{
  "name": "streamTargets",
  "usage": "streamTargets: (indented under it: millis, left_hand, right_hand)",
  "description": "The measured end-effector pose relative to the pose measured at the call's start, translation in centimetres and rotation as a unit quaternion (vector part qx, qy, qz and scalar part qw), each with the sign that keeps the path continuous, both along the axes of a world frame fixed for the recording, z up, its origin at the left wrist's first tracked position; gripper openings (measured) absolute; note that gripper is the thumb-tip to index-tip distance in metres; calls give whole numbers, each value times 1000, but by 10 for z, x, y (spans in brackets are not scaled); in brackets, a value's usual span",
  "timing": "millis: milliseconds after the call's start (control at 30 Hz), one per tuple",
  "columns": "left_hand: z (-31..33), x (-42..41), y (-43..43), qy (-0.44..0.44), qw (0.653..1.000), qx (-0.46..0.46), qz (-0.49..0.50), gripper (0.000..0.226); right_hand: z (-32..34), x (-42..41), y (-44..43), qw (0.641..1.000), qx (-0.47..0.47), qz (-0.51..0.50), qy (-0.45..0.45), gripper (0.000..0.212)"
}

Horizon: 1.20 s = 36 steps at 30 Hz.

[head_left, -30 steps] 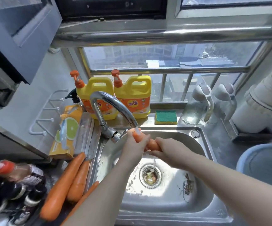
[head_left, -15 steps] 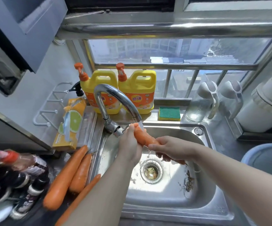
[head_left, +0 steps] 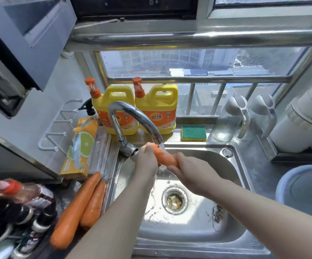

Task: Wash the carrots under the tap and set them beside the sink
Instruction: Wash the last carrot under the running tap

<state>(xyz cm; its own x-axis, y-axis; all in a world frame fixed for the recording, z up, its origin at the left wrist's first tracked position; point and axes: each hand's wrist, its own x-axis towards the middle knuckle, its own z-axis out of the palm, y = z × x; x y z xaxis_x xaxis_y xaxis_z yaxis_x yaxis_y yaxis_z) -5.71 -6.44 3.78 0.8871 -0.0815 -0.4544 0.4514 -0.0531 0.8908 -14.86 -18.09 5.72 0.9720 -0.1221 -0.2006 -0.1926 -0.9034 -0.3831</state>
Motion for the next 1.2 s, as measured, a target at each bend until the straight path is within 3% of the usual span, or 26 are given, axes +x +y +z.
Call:
streamTargets:
  millis: [100, 167, 267, 367, 467, 533, 633, 800, 967, 1067, 1200]
  left_hand:
    - [3, 5, -1, 145, 966, -200, 83, 27]
    - [8, 1, 0, 172, 946, -257, 97, 35]
    - [11, -12, 2, 147, 953, -254, 78, 39]
    - [5, -22, 6, 65, 980, -189, -12, 25]
    - [0, -17, 7, 21, 995, -96, -36, 29]
    - [1, -14, 5, 11, 998, -50, -25, 27]
    - [4, -16, -1, -9, 999, -39, -24, 30]
    - [10, -7, 5, 28, 996, -85, -10, 19]
    - [7, -18, 7, 98, 987, -122, -38, 27]
    - [4, -18, 13, 106, 985, -135, -20, 35]
    - [12, -12, 19, 154, 970, -185, 31, 36]
  right_hand:
    - [-4, 2, -6, 998, 57, -9, 19, 40]
    - [-4, 5, -9, 993, 114, -16, 29, 49]
    - [4, 12, -9, 956, 269, -47, 102, 56]
    - [7, 16, -12, 903, 380, -91, 180, 64]
    - [6, 27, -7, 943, 292, -53, 150, 68]
    - [4, 33, -2, 978, 176, -18, 111, 56]
    - [-1, 32, 6, 993, 73, -47, 74, 41]
    - [-4, 19, 14, 997, 14, -21, -68, 41]
    - [-8, 33, -2, 997, 61, -39, 8, 61]
    - [-6, 36, -5, 998, 57, 23, 30, 53]
    - [-9, 29, -5, 990, -48, 118, -53, 43]
